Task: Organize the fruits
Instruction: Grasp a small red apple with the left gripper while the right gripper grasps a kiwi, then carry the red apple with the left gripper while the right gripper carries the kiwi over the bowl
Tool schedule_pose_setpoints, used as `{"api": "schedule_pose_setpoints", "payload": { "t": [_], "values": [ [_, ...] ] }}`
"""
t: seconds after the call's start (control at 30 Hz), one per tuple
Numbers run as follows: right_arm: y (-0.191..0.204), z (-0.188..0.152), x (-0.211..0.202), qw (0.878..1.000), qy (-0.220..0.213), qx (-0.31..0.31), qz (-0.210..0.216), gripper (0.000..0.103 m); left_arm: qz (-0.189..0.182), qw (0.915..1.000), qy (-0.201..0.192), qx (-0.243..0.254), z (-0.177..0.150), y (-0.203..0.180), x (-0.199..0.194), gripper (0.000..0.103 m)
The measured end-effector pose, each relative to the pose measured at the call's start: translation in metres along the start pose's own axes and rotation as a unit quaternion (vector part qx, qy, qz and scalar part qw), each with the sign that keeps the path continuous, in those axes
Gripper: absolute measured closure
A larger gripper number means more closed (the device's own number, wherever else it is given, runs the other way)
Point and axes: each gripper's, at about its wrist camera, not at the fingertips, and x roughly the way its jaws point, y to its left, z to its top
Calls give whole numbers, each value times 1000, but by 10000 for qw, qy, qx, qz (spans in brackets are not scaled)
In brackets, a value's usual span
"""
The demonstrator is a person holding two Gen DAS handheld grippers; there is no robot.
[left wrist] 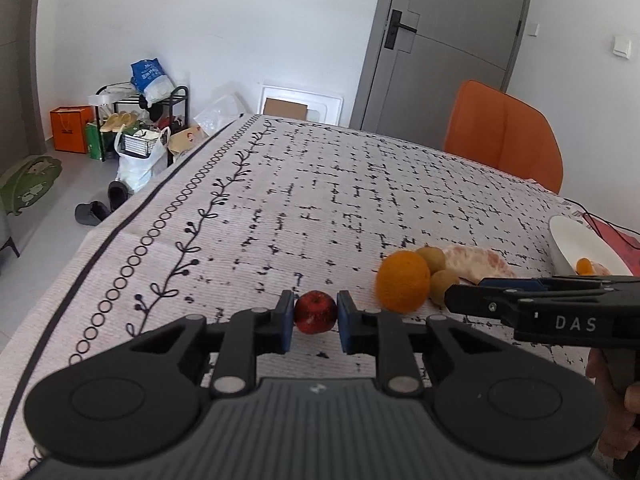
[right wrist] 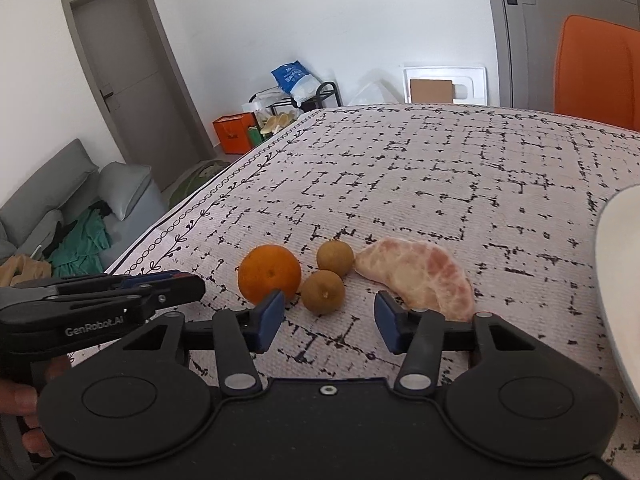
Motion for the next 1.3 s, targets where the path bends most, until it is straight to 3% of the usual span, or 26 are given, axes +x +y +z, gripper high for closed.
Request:
{"api": "schedule_pose_setpoints", "payload": {
  "t": [0.13, 0.33, 0.7, 1.3],
  "values": [
    [3, 2, 6, 9999, -25, -117, -77, 54, 58, 10000, -21, -6, 0, 4, -3, 82],
    [5, 1, 16, 9996, 24, -265, -53, 78, 84, 9999, -63, -43, 2, 6, -6, 82],
    [-5, 3, -20, 9996, -262, -128, -69, 79, -179, 9995, -236, 50, 11, -15, -10, 82],
    [-36, 2, -80, 9948, -765, 206, -633, 79, -835, 9943, -454, 481, 29, -75, -6, 82]
  ]
}}
